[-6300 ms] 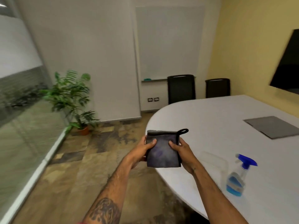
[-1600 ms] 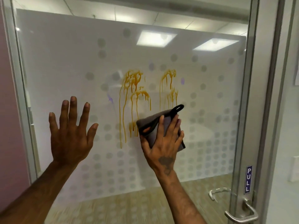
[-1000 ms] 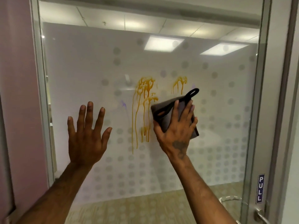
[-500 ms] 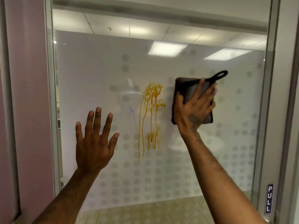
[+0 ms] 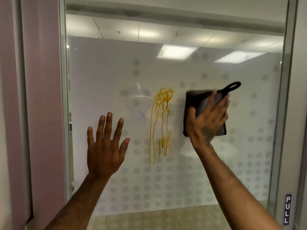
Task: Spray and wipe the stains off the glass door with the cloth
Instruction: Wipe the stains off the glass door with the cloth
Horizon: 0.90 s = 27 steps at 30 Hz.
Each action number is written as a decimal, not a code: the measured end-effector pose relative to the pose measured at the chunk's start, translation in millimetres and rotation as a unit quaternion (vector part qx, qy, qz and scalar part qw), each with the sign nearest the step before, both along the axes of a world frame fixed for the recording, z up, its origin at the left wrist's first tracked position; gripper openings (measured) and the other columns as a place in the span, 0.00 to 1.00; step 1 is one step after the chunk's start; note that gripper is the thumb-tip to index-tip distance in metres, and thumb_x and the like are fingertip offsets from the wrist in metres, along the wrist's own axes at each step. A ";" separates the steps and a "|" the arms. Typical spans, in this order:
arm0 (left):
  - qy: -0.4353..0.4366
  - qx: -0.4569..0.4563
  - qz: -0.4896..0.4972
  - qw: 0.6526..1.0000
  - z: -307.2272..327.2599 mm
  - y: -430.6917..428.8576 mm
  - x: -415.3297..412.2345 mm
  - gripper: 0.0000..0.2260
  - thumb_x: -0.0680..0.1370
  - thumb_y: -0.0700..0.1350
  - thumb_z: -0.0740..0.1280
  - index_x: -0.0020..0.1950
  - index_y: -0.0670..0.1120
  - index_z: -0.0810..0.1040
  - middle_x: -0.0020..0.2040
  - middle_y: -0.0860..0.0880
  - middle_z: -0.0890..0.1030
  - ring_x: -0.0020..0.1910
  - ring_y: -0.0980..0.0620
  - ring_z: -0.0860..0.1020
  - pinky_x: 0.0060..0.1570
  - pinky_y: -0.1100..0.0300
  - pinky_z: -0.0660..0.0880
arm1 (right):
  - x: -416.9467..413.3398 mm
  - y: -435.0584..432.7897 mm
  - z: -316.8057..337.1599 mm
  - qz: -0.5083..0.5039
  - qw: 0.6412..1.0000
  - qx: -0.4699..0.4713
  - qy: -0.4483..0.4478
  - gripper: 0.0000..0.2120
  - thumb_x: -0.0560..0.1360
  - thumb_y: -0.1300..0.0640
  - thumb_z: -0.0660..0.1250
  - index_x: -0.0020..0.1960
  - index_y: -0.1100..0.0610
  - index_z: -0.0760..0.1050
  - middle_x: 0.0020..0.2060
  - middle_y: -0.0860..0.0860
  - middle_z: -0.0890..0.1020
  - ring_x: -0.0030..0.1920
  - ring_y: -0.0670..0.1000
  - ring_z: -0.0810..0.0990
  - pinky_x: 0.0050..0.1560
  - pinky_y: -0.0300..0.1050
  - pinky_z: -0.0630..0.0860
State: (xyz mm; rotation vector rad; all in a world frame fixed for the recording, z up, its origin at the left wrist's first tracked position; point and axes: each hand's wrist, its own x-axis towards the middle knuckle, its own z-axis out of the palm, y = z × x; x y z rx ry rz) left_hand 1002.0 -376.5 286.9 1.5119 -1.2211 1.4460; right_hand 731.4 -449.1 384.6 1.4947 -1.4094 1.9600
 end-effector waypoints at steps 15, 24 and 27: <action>-0.005 0.002 -0.001 1.000 -3.2 -1.3 2.7 0.31 0.83 0.62 0.52 0.83 0.50 0.53 0.83 0.43 0.52 0.82 0.42 0.50 0.78 0.37 0.52 | 27.2 -0.9 -43.5 0.008 0.905 -0.172 0.390 0.37 0.76 0.35 0.56 0.79 0.51 0.60 0.79 0.62 0.58 0.80 0.60 0.54 0.76 0.64 0.56; 0.004 0.005 -0.001 1.000 -2.1 -1.6 2.5 0.32 0.83 0.63 0.53 0.83 0.51 0.52 0.83 0.43 0.52 0.83 0.43 0.49 0.79 0.38 0.49 | 77.4 29.3 26.6 0.025 0.980 -0.079 0.180 0.40 0.73 0.37 0.57 0.80 0.51 0.57 0.79 0.64 0.55 0.80 0.65 0.53 0.76 0.65 0.54; 0.008 0.010 -0.008 1.000 -1.0 -0.3 1.4 0.31 0.83 0.63 0.51 0.83 0.51 0.53 0.83 0.43 0.52 0.83 0.42 0.50 0.78 0.38 0.50 | 94.3 30.0 13.2 0.019 0.943 -0.138 0.301 0.37 0.75 0.34 0.57 0.80 0.49 0.59 0.79 0.64 0.56 0.80 0.64 0.53 0.77 0.65 0.53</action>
